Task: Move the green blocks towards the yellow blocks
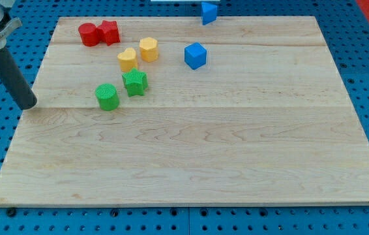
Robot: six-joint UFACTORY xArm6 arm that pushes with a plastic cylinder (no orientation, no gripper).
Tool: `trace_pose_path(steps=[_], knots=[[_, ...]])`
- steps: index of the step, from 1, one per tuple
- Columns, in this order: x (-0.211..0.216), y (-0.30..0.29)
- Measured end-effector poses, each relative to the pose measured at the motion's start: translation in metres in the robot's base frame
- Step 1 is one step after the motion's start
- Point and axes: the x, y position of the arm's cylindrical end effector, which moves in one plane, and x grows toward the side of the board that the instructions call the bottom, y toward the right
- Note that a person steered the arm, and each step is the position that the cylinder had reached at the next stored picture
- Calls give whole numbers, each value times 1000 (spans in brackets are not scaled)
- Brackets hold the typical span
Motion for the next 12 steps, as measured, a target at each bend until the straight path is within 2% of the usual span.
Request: trace_pose_path(steps=[2,4,5,7,11,12], knots=[[0,3],[6,103],[8,126],[-14,157],[-57,165],[-30,169]])
